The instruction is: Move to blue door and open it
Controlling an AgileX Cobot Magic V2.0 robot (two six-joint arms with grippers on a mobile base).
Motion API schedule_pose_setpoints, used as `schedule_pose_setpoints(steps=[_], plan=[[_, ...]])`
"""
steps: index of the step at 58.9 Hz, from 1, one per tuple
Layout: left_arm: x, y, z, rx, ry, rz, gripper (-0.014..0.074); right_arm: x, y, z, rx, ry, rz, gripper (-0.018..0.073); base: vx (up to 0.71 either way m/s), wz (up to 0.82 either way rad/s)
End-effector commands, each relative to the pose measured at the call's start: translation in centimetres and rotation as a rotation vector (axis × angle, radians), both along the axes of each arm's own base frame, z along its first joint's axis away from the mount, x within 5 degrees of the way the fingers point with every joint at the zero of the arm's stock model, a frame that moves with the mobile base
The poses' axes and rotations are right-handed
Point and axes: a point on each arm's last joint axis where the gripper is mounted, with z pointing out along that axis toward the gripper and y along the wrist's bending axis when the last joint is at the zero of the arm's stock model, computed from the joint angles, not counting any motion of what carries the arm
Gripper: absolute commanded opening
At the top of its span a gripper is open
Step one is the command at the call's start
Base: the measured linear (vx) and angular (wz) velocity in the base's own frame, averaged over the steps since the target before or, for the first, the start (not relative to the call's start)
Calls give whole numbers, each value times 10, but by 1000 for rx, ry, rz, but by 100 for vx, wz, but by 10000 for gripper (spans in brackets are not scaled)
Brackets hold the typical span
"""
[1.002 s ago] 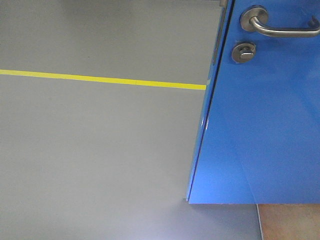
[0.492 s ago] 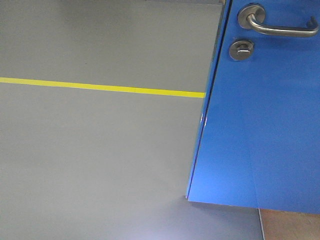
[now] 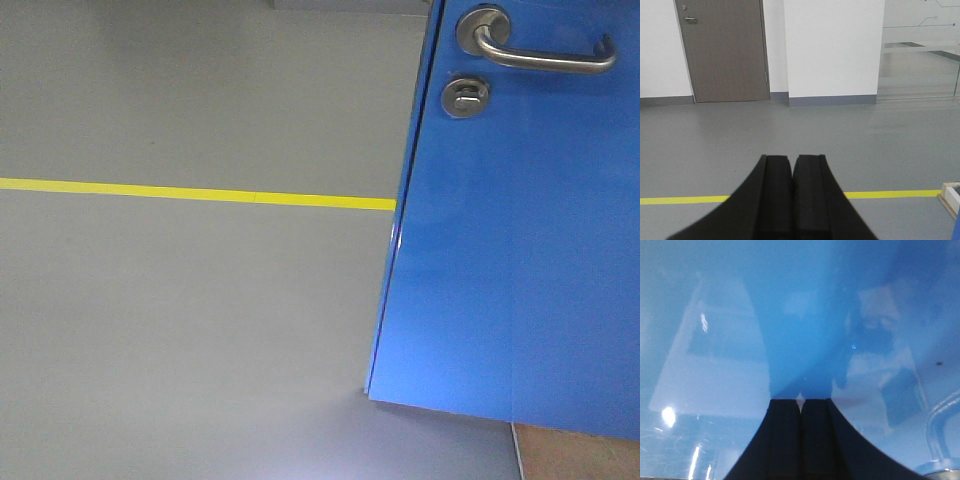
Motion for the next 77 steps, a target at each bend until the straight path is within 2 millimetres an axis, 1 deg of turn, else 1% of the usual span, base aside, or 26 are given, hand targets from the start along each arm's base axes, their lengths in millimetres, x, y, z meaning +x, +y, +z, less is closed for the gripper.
schedule_pose_setpoints(steps=[1,53,59,62,63,66,72,77], plan=[[-3,0,18,-13,-124,-5,73,-10,-3,24,17,-89,-59,-1,15,-5],[-3,0,18,-13,-124,-5,73,-9,-3,23,10,-85,-59,-1,6,-1],[-3,0,18,-13,-124,-5,73,-14,-4,23,-119,-77,-84,-1,0,0],[-3,0,18,-13,-124,-5,73,-19,-3,23,-275,-62,-100,-1,0,0],[-3,0,18,-13,-124,-5,73,-21,-3,24,-298,-63,-102,-1,0,0],[-3,0,18,-13,-124,-5,73,-28,-1,25,-476,-47,-112,-1,0,0],[-3,0,18,-13,-124,-5,73,-40,3,27,-735,-17,-107,-1,0,0],[-3,0,18,-13,-124,-5,73,-51,2,31,-865,6,-115,-1,0,0]])
